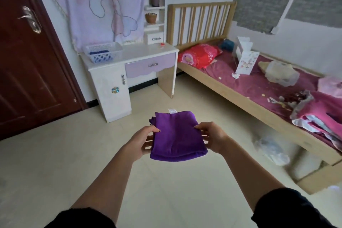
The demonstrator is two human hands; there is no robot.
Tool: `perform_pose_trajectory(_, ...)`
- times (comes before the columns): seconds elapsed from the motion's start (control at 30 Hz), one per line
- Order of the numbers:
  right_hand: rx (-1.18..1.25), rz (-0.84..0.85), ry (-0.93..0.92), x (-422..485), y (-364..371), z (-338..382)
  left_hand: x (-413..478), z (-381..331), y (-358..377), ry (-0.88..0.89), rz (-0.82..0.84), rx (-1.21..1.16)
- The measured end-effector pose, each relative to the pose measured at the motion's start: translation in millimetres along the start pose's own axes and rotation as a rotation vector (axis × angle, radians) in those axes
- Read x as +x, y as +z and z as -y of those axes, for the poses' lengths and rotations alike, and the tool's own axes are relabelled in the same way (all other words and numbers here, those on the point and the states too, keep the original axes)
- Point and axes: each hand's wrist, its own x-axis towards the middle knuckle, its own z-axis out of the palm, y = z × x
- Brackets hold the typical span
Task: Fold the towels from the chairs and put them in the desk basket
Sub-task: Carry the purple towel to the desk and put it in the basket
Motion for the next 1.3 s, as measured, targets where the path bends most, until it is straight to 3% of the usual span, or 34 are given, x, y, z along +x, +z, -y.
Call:
perform_pose_trajectory(0.4,-0.063,0.138,0.031,252.1,191.3,118.0,203.5,-161.4,-178.4,0.006,-0.025,-0.069)
perform_pose_trajectory(0.8,-0.199,0.263,0.029,446.3,352.6,255.2,367.5,-307.8,-321.5,0.029,-0.078,-0.138)
perform_pose_trajectory(1.3,-0.282,0.315,0.053,690.8,495.0,397.4,578.7,-463.6,-412.0,0.023,-0.249,-0.218)
